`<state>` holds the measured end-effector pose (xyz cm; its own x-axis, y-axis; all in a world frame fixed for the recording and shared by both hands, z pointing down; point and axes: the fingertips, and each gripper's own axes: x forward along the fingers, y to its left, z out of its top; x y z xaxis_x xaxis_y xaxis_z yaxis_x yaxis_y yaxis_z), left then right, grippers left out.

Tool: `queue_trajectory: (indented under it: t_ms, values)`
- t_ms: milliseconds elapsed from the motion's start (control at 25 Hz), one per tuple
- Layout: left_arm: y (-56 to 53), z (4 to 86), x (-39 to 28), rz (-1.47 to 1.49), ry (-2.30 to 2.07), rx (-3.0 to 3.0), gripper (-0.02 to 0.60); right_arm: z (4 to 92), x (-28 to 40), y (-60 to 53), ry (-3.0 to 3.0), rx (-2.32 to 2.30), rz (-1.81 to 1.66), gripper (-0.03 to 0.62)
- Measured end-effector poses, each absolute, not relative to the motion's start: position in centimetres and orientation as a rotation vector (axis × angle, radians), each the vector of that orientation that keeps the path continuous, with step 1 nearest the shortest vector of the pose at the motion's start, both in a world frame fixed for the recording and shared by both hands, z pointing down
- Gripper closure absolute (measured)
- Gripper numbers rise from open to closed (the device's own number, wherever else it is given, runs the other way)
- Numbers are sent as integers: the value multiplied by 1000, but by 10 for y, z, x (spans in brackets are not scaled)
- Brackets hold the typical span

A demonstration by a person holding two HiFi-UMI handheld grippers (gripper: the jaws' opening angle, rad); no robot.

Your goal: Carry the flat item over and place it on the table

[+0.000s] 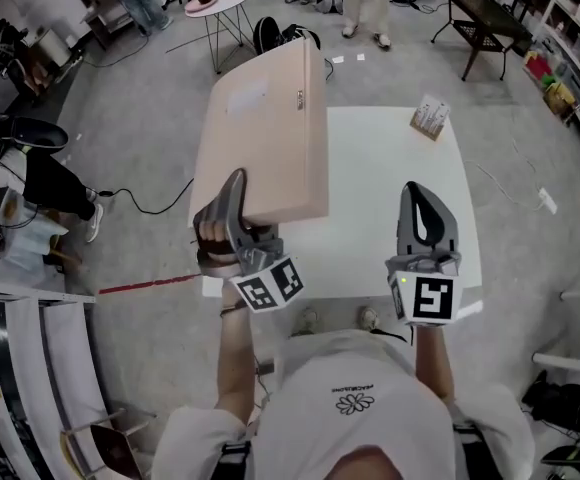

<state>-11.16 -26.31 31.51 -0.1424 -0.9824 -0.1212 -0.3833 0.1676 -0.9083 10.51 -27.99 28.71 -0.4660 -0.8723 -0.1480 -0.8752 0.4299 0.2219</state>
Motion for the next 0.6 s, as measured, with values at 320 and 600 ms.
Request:
queue_trajectory:
  t_ms: [320,600]
  values:
    - [-277,338,-107,-1121,1499,-1320,284,298,109,-279,2690,-1657,403,582]
    - [-277,341,-108,-1153,1485,-1305,284,303,106,-279,2696,-1673,393,582]
